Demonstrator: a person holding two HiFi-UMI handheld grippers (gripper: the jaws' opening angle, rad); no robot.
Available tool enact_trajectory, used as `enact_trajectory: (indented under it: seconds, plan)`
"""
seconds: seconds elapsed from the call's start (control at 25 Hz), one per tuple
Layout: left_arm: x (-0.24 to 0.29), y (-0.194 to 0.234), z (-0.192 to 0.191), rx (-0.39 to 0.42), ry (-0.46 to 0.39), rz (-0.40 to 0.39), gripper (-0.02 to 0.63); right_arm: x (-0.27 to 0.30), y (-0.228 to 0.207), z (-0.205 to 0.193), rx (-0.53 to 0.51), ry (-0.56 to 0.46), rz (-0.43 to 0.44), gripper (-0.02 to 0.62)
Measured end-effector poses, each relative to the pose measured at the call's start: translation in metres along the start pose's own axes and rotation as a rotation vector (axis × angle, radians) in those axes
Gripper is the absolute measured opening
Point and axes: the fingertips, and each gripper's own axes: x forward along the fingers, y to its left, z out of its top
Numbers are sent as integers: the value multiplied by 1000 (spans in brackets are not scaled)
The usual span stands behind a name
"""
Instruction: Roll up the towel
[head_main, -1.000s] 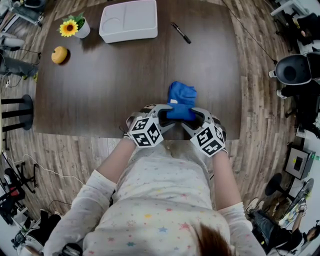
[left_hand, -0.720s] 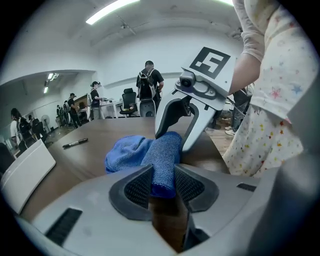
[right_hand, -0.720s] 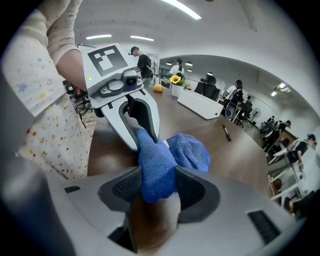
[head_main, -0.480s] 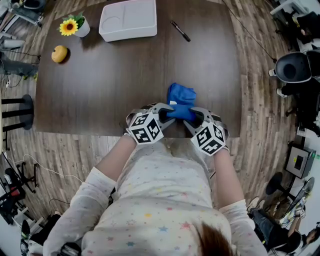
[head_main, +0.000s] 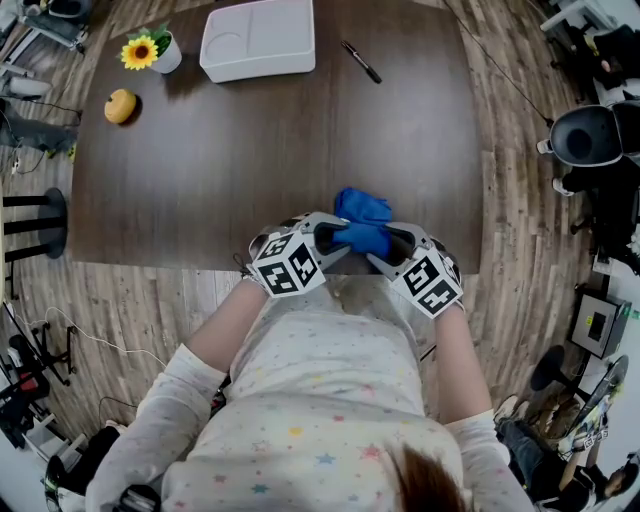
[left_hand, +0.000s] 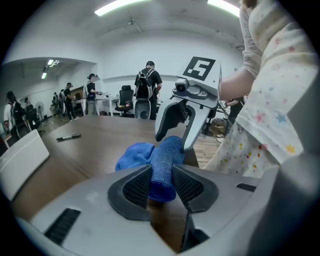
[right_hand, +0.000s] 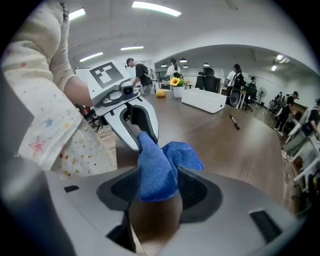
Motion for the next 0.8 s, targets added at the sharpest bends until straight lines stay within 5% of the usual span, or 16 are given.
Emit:
enact_trajectory:
  seconds: [0.4,0.64,0.8]
  plan:
    - [-21,53,42,25,-125,230,127,-12,-70,29,89,-117,-271,233]
    - [-4,49,32,16,-62,171,112,-10,-103,33,144,-149,-389,205]
    - [9,61,19,-43,-17,191,112,-11,-110,42,132,-153,-395,204]
